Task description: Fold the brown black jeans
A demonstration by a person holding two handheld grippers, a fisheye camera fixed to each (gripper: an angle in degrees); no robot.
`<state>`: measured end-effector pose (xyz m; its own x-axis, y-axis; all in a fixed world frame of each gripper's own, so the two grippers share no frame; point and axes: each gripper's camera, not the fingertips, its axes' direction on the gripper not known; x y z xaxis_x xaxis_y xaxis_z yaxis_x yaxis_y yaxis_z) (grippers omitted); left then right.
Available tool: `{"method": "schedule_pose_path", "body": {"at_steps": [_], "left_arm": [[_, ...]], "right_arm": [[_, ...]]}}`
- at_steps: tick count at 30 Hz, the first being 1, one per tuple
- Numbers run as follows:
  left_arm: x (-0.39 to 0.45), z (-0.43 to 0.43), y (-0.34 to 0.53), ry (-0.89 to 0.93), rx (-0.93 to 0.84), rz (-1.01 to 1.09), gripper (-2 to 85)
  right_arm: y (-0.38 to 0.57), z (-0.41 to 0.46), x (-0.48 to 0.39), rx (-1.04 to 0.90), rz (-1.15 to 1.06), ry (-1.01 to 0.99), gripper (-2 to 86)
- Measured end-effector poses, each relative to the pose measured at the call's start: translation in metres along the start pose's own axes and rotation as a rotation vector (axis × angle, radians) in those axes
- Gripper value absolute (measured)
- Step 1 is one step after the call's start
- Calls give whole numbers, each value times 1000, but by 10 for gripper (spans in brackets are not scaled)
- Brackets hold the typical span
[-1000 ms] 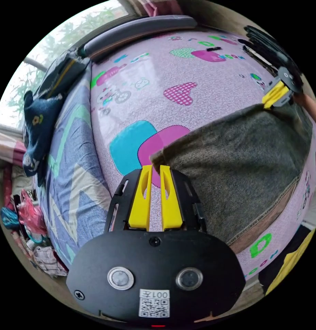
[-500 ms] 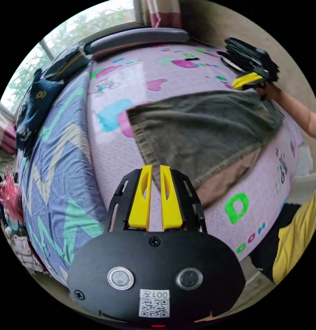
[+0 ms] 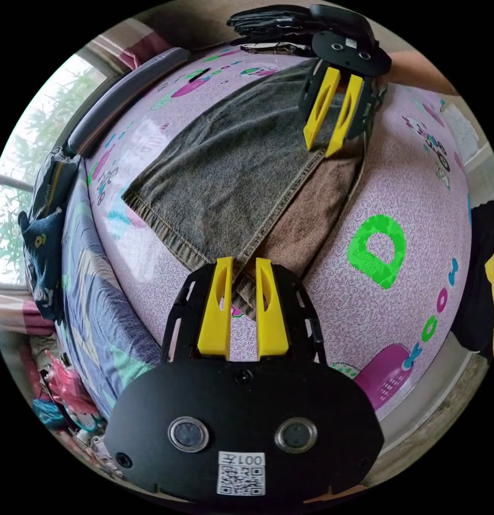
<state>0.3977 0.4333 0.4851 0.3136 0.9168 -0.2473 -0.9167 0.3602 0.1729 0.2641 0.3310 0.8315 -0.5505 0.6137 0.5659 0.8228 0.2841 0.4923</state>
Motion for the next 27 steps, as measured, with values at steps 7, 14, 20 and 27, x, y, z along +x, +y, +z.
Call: {"method": "schedule_pose_path", "body": {"at_steps": [7, 14, 20, 27], "left_arm": [[15, -8, 4, -52, -14, 35, -11], [36, -42, 22, -48, 4, 41, -13], [34, -27, 19, -55, -23, -68, -9], [3, -47, 52, 78, -4, -270, -10]], "right_arm": [[-1, -5, -24, 13, 7, 106, 13], [2, -11, -37, 88, 27, 1, 13], [4, -17, -26, 136, 125, -57, 13], [31, -67, 26, 332, 290, -144, 8]]}}
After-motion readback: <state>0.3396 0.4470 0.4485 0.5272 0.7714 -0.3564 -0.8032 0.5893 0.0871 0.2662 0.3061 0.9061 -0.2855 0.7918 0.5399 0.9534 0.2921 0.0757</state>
